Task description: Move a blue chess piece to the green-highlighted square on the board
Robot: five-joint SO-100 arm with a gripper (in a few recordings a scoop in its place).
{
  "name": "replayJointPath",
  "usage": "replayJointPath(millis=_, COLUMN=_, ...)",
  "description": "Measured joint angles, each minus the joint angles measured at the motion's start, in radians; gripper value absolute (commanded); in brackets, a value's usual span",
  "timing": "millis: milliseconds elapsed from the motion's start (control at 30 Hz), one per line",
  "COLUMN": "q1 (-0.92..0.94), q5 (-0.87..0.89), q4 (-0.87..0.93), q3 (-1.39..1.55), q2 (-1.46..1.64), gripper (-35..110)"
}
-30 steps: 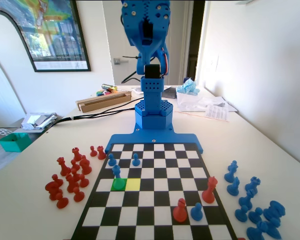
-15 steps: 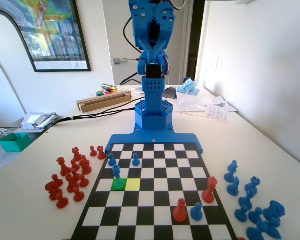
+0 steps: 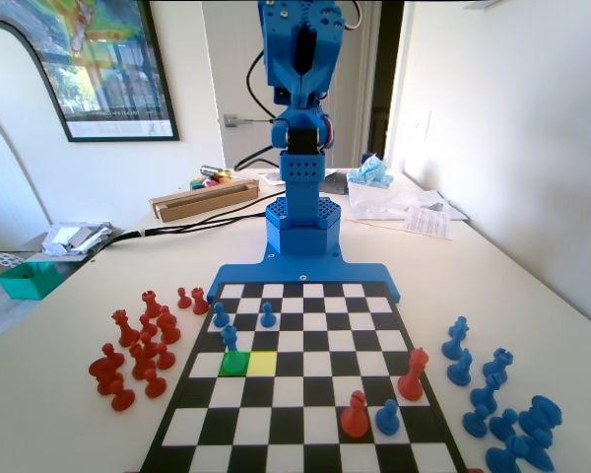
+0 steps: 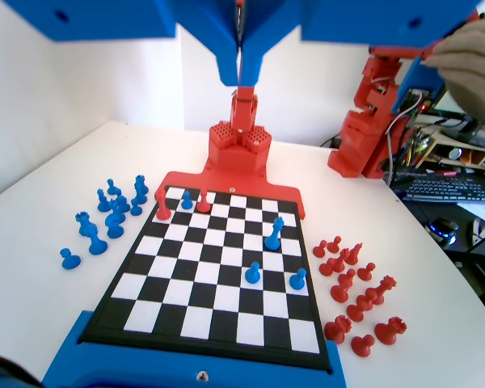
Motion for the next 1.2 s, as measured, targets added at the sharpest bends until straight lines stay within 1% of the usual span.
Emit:
replayJointPath(millis=367, q1=-0.021, q5=0.0, q4=0.0, q3=0.014, q2=0.069, gripper=1)
replayJointPath(millis=1200, q1=-0.025, q5=0.0, q4=0.0, q3=0.015, q2=0.072, gripper=1)
